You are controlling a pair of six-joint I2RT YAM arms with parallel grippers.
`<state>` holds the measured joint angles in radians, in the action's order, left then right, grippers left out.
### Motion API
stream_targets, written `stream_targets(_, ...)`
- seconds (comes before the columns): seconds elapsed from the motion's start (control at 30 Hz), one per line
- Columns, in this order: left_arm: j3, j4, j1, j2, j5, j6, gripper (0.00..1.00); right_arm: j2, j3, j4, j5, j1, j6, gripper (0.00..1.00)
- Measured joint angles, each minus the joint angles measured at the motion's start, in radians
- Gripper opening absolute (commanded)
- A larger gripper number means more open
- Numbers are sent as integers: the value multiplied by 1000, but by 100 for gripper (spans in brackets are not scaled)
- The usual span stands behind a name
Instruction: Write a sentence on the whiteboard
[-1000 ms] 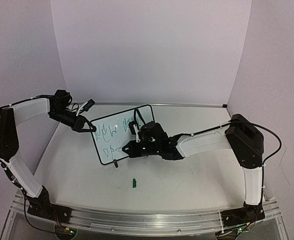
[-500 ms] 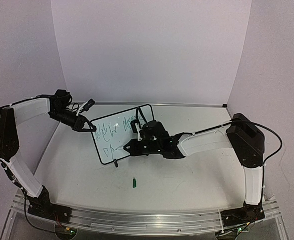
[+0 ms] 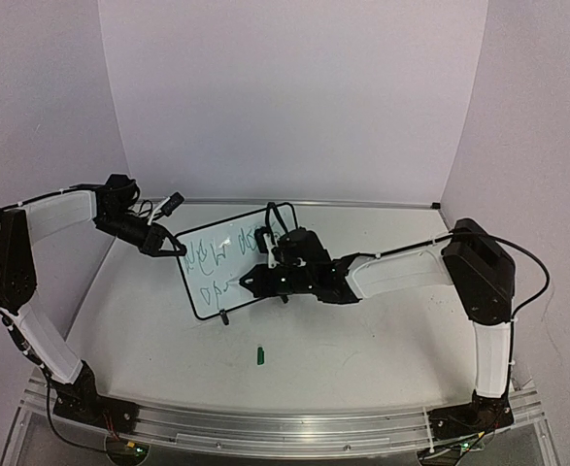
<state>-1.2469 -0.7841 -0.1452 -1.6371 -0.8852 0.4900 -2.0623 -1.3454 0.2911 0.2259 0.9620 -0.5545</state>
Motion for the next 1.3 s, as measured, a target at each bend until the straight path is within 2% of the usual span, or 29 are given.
stream_targets(0.47, 0, 0, 0, 0, 1, 0, 0, -17, -23, 15, 41, -6, -7, 0)
stream_targets(1.3, 0, -1, 0, 0, 2, 0, 0, -17, 58, 24, 51, -6, -30, 0)
